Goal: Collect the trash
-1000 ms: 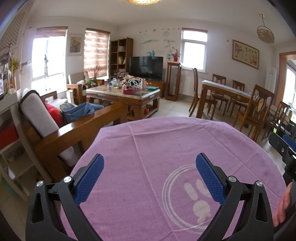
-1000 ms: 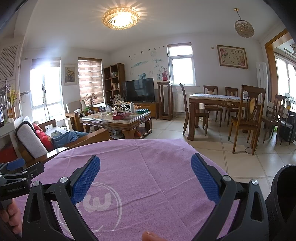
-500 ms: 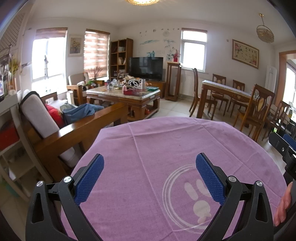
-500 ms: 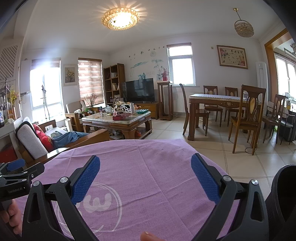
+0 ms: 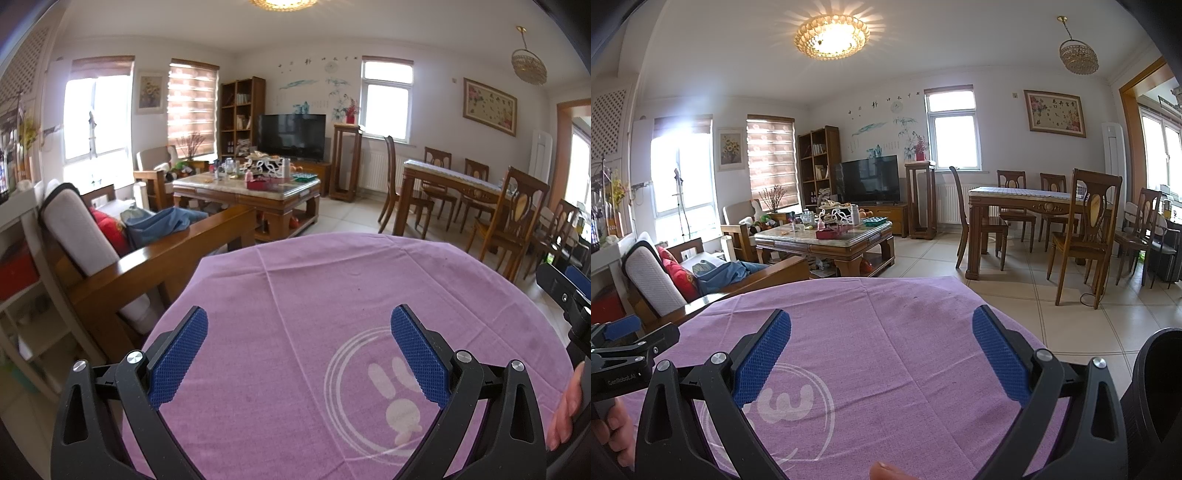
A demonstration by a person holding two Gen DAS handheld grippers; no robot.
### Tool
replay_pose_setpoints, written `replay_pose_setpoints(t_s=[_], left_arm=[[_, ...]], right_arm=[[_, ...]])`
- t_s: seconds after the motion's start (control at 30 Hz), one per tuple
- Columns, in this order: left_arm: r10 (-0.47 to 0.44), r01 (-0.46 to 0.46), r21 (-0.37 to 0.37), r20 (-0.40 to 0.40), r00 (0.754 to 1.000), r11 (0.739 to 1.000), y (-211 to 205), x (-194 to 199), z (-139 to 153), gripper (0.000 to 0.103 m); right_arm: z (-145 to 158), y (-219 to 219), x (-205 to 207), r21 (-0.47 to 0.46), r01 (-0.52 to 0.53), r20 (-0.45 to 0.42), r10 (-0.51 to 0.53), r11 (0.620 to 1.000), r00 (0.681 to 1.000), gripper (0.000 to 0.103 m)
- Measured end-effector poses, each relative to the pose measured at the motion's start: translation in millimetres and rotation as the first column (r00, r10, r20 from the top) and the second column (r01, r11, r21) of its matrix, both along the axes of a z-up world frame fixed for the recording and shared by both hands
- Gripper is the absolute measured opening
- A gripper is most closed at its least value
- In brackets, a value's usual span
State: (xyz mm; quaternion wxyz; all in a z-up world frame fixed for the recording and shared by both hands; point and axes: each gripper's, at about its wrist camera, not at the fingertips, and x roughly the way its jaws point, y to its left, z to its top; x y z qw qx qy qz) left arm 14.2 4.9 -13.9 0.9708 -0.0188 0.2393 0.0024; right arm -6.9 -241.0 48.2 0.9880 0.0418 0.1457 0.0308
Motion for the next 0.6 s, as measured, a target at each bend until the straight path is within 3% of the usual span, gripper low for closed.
replay_pose_setpoints(t_s=[0.6], left_arm=[[0.011,-0.011,0.008,-0.006,1.0,1.0,1.8,4.0,-3.6,0.098]], right_arm=[[-1.5,1.2,0.2,0.001,0.0,0.0,0.0,1.0,1.0,0.098]])
